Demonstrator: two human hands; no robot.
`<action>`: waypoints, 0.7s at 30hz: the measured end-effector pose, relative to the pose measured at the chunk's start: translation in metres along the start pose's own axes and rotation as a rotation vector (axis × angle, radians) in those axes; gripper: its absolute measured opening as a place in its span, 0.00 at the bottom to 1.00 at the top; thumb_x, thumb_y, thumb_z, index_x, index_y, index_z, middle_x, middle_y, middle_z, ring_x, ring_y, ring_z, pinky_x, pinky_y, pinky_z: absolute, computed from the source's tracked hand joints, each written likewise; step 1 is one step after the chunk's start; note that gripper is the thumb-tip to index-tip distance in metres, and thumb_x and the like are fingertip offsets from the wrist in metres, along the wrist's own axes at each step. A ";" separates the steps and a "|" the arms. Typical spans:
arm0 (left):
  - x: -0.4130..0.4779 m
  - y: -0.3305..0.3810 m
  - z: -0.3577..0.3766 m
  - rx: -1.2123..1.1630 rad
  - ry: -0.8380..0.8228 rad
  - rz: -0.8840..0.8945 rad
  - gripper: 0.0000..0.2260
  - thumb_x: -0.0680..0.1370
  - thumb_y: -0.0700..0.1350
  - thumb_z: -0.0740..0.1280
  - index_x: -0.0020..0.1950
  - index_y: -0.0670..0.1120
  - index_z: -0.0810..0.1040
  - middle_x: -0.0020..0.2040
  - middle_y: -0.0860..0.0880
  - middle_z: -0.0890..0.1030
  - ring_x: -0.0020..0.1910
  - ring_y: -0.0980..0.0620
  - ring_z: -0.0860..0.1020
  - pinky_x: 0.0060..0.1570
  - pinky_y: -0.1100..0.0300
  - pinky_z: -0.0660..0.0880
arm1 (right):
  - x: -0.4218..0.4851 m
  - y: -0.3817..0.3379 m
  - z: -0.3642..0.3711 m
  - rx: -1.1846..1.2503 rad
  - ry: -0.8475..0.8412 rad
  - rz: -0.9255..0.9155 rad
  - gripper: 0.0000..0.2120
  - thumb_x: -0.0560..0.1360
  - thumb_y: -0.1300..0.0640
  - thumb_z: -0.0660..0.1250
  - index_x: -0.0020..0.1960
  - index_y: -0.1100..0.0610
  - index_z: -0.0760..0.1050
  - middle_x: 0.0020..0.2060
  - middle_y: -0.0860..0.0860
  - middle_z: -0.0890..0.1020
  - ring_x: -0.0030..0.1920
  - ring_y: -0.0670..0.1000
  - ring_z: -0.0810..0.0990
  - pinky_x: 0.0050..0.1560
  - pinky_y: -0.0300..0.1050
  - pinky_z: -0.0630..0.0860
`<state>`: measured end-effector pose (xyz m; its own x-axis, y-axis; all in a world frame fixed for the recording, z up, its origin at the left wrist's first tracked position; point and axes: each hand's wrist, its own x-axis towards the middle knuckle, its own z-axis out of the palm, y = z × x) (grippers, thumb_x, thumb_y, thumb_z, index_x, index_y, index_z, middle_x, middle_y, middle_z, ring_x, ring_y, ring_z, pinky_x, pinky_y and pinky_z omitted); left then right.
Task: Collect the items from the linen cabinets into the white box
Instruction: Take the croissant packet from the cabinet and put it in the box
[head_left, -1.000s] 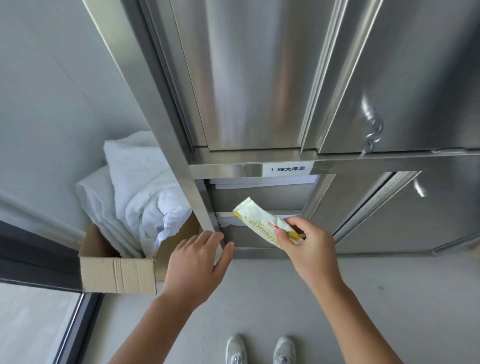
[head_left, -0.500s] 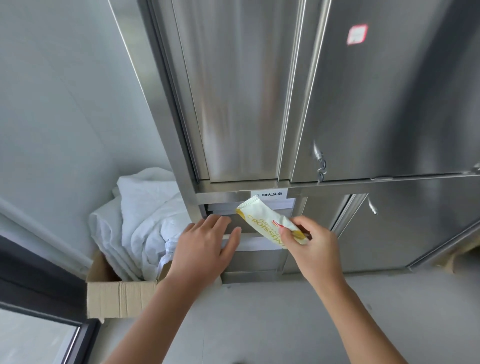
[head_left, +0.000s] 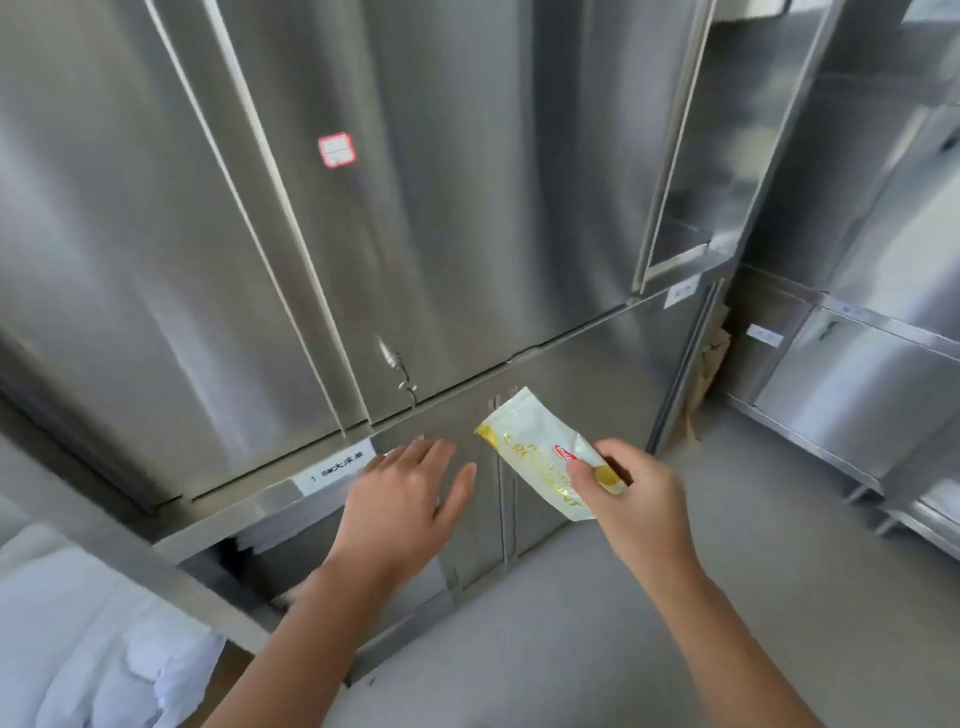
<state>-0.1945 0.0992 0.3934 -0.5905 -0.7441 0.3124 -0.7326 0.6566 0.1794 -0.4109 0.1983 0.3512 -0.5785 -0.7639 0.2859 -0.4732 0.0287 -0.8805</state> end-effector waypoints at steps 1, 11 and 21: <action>0.012 0.009 0.006 -0.029 -0.011 0.053 0.20 0.80 0.59 0.51 0.51 0.49 0.77 0.44 0.52 0.80 0.39 0.46 0.79 0.39 0.55 0.73 | -0.002 0.005 -0.014 -0.018 0.063 0.040 0.11 0.74 0.50 0.72 0.39 0.56 0.77 0.29 0.51 0.76 0.34 0.57 0.76 0.31 0.49 0.71; 0.063 0.124 0.069 -0.232 -0.227 0.654 0.23 0.79 0.61 0.50 0.58 0.50 0.78 0.51 0.52 0.82 0.45 0.46 0.81 0.42 0.55 0.75 | -0.104 0.018 -0.115 -0.194 0.671 0.404 0.06 0.75 0.54 0.74 0.43 0.43 0.82 0.39 0.41 0.84 0.41 0.48 0.84 0.40 0.54 0.81; -0.042 0.263 0.069 -0.388 -0.376 1.236 0.22 0.81 0.60 0.51 0.58 0.49 0.79 0.52 0.52 0.82 0.45 0.48 0.81 0.44 0.55 0.75 | -0.295 -0.025 -0.163 -0.312 1.193 0.592 0.04 0.74 0.49 0.72 0.41 0.42 0.81 0.36 0.38 0.84 0.36 0.43 0.82 0.30 0.36 0.73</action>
<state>-0.3858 0.2947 0.3632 -0.8911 0.4082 0.1985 0.4478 0.8620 0.2377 -0.3369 0.5283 0.3502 -0.8858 0.4238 0.1890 0.0062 0.4180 -0.9084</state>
